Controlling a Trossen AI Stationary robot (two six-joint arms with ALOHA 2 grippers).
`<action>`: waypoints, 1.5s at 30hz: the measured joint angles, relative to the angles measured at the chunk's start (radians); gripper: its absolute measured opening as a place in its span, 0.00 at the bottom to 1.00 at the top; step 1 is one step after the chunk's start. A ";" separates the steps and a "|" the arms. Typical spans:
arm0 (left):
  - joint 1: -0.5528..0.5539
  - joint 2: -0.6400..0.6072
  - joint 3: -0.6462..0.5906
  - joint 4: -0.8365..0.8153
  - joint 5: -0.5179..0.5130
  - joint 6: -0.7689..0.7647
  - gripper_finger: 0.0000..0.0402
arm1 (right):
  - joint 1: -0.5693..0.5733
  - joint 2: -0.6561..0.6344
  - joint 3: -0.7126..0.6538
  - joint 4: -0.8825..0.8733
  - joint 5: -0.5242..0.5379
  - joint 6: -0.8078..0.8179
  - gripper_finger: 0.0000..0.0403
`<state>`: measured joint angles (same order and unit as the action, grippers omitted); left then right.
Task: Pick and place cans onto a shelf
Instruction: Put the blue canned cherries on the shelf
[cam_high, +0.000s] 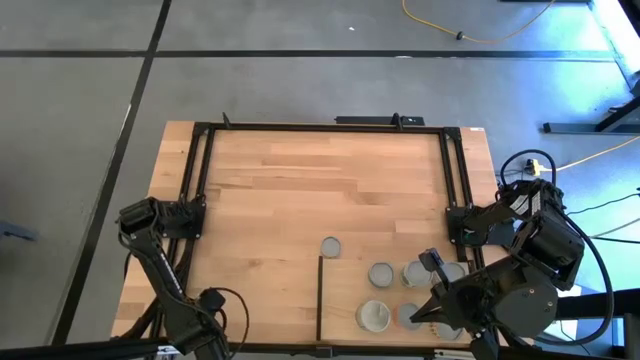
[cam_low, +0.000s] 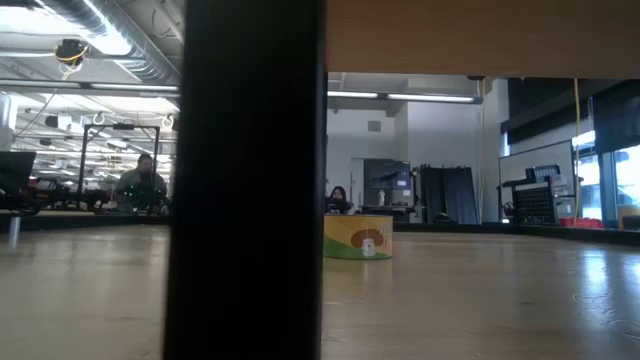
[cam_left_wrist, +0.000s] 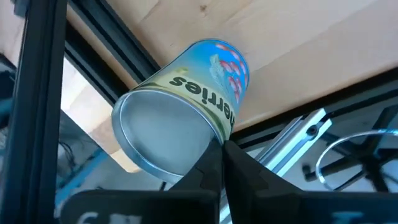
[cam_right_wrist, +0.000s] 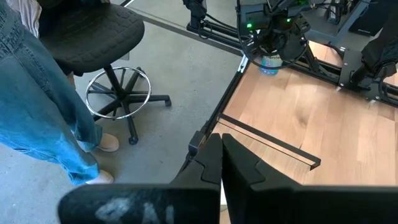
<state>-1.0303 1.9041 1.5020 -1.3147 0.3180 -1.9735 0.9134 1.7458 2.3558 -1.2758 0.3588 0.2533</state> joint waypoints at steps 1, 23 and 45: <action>0.005 0.000 0.003 -0.005 0.001 0.029 0.00 | 0.000 0.000 0.000 0.000 0.000 0.000 0.01; 0.215 -0.002 0.566 -0.254 -0.293 0.713 0.00 | 0.000 0.000 0.000 -0.001 0.014 -0.048 0.01; 0.367 -0.008 0.853 -0.258 -0.492 1.219 0.00 | 0.000 0.000 0.000 -0.002 0.016 0.008 0.01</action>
<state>-0.6632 1.8964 2.3547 -1.5731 -0.1739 -0.7545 0.9134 1.7458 2.3558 -1.2774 0.3752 0.2615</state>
